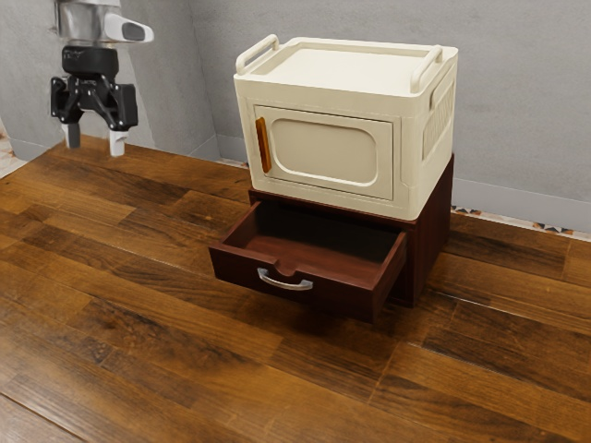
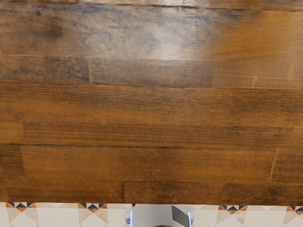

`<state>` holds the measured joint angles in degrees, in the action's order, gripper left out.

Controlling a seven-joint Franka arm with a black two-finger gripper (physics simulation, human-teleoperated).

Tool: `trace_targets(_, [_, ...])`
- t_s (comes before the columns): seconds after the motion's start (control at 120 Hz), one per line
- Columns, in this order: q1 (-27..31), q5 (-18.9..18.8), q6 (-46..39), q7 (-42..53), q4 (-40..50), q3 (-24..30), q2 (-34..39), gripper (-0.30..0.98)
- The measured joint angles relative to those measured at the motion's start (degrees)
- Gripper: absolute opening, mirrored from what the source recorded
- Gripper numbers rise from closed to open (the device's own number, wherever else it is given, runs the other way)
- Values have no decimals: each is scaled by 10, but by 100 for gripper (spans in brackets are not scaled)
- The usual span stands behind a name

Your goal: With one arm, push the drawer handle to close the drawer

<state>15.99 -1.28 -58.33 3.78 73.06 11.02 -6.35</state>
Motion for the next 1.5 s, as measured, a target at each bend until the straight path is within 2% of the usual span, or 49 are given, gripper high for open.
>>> trace_targets(0.15, [-3,0,-90,13,3,1,0,69])
trace_targets(0.275, [-1,-1,-128,22,3,1,1,69])
trace_targets(0.317, [0,-11,-131,25,-27,8,19,69])
trace_targets(0.383, [5,-22,-133,23,-82,43,68,69])
trace_targets(0.475, [-4,-4,-141,2,-97,102,92,69])
trace_targets(0.533, [-19,5,-169,-16,-2,131,142,69])
trace_targets(0.642, [-45,52,-263,-49,299,158,316,68])
trace_targets(0.7, [-46,77,-309,-68,401,174,376,69])
trace_targets(0.75, [-46,96,-342,-83,453,180,405,69])
trace_targets(0.933, [-28,129,-422,-127,491,216,402,69])
trace_targets(1.025, [25,138,-450,-147,502,271,401,69])
trace_targets(1.083, [45,141,-459,-158,504,288,397,69])
trace_targets(1.183, [51,162,-467,-172,506,301,381,69])
trace_targets(1.3, [49,164,-488,-185,509,332,372,68])
trace_targets(1.367, [49,165,-508,-189,528,344,368,60])
trace_targets(1.5, [55,168,-547,-186,558,349,357,29])
